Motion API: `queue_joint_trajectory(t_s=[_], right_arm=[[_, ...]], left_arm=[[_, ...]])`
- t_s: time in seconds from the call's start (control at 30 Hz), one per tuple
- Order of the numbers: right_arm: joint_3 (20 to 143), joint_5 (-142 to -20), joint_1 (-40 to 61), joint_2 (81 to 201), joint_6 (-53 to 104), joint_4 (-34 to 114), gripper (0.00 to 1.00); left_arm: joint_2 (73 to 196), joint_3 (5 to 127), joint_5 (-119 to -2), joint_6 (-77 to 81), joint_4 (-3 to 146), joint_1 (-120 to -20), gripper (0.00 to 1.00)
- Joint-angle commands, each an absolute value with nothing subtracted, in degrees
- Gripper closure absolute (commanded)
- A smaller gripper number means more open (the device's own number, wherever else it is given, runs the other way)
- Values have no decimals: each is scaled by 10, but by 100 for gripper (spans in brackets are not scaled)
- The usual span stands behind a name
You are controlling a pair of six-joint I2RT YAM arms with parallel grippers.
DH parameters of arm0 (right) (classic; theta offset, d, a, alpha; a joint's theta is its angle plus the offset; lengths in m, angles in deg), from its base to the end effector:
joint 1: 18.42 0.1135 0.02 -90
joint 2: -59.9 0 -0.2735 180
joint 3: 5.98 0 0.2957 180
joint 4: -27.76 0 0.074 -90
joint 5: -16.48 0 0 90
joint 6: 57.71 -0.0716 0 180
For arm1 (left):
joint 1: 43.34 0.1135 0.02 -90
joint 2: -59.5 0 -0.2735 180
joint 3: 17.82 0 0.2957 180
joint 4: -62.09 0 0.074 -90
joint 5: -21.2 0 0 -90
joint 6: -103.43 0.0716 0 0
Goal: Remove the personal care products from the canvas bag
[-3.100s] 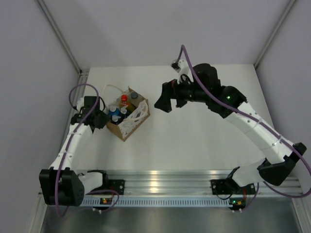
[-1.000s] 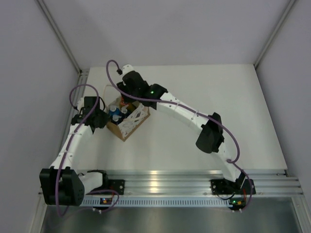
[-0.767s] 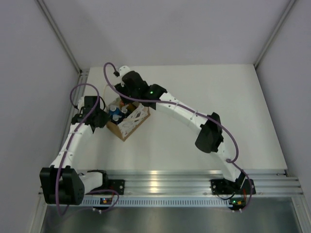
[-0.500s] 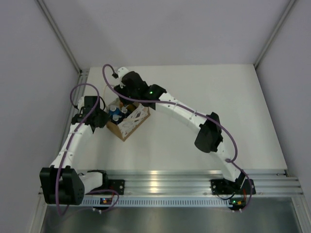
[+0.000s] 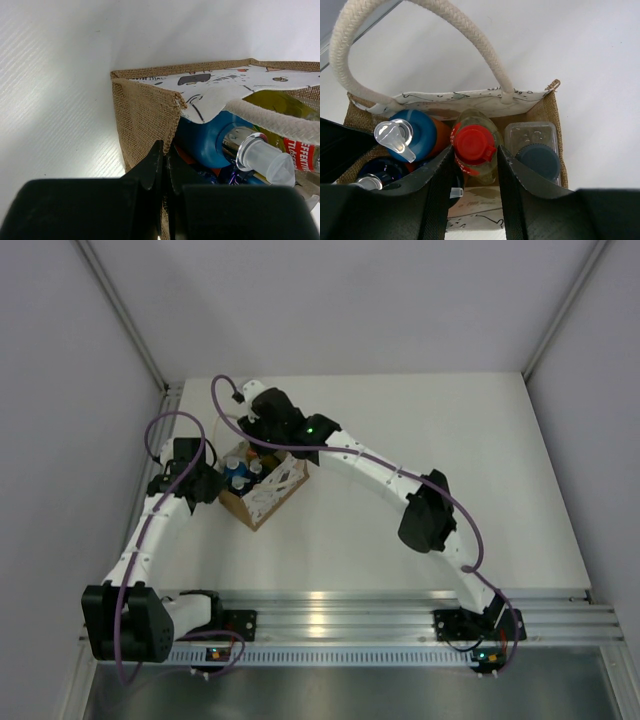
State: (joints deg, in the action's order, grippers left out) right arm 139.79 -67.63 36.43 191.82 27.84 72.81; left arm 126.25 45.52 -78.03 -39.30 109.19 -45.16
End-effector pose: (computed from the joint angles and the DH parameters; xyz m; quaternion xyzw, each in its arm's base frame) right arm 0.3595 0.4978 0.3126 -0.3476 0.7980 0.2036 0.4482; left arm 0.2994 0.0020 0.2356 -0.4278 0.8354 -0.0870 0.3340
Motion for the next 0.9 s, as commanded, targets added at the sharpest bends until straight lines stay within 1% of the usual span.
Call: queue_joint_trajectory(t_s=[0.0,0.53,0.67,0.73,0.77,0.8,0.87], right_arm=[[1427,-680,355,1923,287,680,62],[1417,-709,350,1938,284,675,63],[1416,-711,350,1942,283,674,65],[1415,-711,350,1941,282,672,72],[1414,-711,350,1941,284,672,77],[1415,-711,349,1940,283,672,90],[1414,-709,351,1937,285,672,99]], left_arm=[[1269,447,-789,-379,1087,-448,100],[1272,450,-789,-376,1088,-448,100],[1270,451,-790,-374,1088,-448,100],[1269,451,-790,-373,1088,-448,100],[1269,451,-790,-374,1088,-448,100],[1269,452,-790,-374,1088,-448,100],[1270,452,-790,-375,1088,-448,100]])
